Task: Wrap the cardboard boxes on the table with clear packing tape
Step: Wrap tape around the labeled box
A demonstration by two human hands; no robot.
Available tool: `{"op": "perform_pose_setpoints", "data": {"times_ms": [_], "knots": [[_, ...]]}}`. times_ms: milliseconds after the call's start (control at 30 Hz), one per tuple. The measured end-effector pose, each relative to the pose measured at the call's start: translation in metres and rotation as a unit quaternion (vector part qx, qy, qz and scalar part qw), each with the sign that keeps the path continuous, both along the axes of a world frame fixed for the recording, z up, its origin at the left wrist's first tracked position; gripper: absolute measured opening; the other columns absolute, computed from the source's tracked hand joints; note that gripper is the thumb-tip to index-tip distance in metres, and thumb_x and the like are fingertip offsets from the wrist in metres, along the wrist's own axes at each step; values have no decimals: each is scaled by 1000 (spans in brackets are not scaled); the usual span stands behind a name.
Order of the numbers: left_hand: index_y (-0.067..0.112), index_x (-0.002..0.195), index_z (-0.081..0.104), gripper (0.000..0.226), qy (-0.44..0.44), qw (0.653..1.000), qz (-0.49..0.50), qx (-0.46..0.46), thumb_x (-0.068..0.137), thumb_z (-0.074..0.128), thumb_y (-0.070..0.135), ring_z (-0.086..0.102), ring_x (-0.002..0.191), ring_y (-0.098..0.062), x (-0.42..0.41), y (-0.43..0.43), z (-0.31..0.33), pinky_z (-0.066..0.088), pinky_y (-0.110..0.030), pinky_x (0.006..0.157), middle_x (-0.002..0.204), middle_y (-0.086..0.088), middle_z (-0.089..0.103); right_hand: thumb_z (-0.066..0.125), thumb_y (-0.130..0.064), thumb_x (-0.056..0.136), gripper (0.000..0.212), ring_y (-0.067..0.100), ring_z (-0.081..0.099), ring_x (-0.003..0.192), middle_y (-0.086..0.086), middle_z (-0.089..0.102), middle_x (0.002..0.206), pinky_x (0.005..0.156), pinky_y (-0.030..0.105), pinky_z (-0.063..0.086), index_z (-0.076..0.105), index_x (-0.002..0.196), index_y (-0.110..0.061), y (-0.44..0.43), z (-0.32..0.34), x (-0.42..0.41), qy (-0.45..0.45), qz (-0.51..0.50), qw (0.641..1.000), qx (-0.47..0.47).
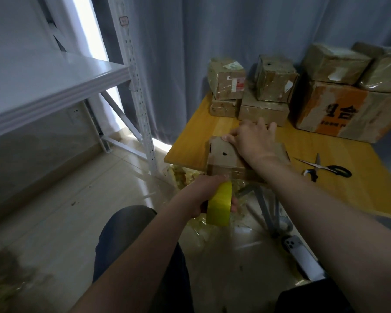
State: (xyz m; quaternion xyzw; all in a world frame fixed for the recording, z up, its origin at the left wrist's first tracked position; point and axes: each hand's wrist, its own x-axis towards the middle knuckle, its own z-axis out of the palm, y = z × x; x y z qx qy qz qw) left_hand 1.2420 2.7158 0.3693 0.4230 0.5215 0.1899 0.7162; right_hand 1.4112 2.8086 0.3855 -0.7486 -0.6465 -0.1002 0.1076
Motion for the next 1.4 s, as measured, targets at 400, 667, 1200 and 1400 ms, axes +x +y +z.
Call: {"op": "perform_pose_setpoints", "data": {"times_ms": [400, 667, 1200, 1400], "knots": [[8, 131, 62, 40, -30, 997, 46, 58, 100, 68, 33, 77, 80, -30, 11, 2, -12, 64, -45, 62, 98, -17, 77, 4, -61, 103, 76, 10, 1, 159, -4, 11, 173, 128, 42, -6, 21, 164, -20, -84, -2, -33, 153, 216, 952, -156], [9, 129, 59, 52, -15, 998, 47, 33, 107, 45, 54, 74, 63, -32, 12, 3, -9, 58, -34, 49, 83, -20, 76, 6, -63, 105, 74, 11, -11, 159, -6, -9, 173, 128, 48, -8, 2, 166, -22, -34, -6, -32, 83, 142, 957, -237], [14, 123, 59, 46, -48, 998, 34, 9, 106, 45, 54, 76, 74, -34, 9, 11, -23, 61, -49, 82, 91, -17, 78, 21, -49, 111, 55, 35, 55, 114, 18, 65, 121, 98, 47, 42, 62, 97, -14, 35, -11, -30, 106, 101, 977, -154], [16, 125, 55, 47, -56, 998, 13, -8, 104, 46, 57, 76, 77, -33, 6, 17, -28, 60, -51, 88, 97, -15, 78, 30, -43, 111, 46, 27, 58, 87, 9, 61, 94, 75, 37, 40, 59, 91, -14, 68, -17, -31, 131, 45, 983, -124]]}}
